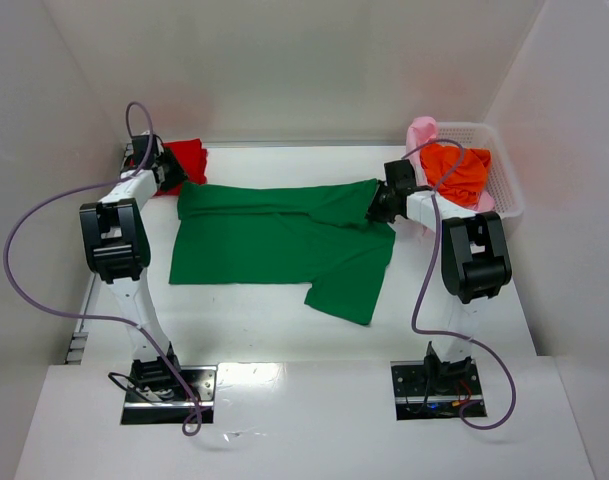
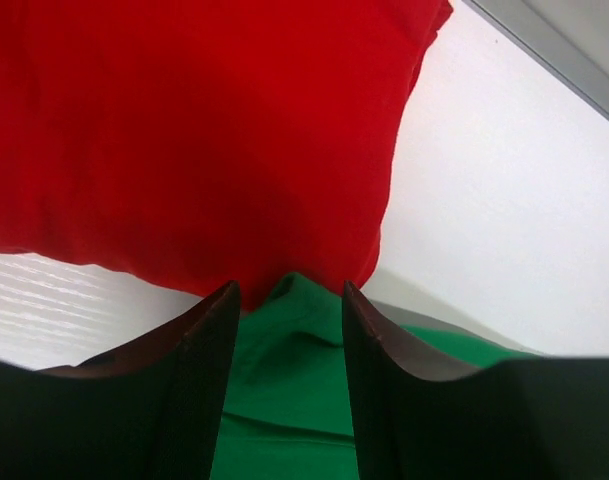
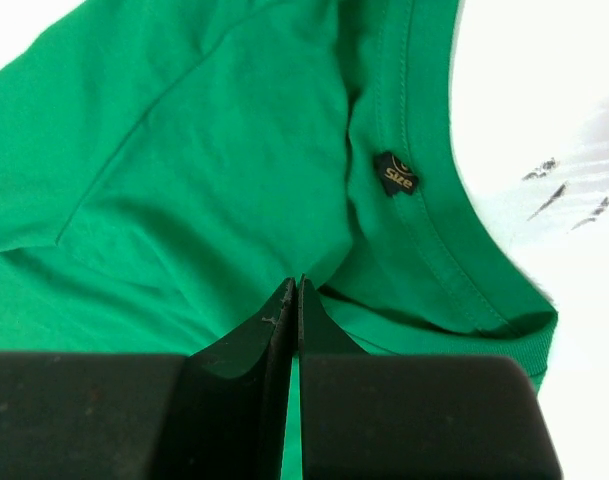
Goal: Fold and stack the t-shirts
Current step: Fold the flattened tshirt in 1/3 of the way
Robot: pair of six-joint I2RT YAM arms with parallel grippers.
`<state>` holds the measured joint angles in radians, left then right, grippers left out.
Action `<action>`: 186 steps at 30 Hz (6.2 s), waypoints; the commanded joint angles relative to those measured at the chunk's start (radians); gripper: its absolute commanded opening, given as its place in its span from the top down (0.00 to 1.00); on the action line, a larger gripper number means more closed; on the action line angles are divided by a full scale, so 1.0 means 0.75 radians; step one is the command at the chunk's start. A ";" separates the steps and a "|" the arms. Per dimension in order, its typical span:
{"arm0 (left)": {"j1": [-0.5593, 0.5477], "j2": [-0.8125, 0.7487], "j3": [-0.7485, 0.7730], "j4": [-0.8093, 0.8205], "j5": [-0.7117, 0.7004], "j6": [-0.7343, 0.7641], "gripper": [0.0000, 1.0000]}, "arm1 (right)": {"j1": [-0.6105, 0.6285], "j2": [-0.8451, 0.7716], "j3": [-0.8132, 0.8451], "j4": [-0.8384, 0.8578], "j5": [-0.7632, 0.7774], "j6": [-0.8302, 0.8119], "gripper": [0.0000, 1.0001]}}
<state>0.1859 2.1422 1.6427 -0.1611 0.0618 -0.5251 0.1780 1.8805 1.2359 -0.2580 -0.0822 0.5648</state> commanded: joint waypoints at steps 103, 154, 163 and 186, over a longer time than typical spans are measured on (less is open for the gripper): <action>0.030 -0.225 -0.445 0.119 0.168 0.019 0.31 | -0.094 0.411 0.541 -0.059 0.040 -0.141 0.56; 0.030 -0.146 -0.409 0.218 -0.107 -0.095 0.59 | -0.106 0.334 0.490 -0.047 0.069 -0.141 0.96; 0.030 -0.144 -0.407 0.192 -0.146 -0.101 0.97 | -0.119 0.314 0.472 -0.071 0.104 -0.141 1.00; 0.067 -0.203 -0.356 0.088 -0.061 -0.045 0.78 | -0.205 0.252 0.410 -0.034 0.026 -0.148 0.71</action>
<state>0.2194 2.0159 1.3368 -0.0981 -0.0073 -0.5999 0.0413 2.1223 1.5478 -0.3176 -0.0666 0.4742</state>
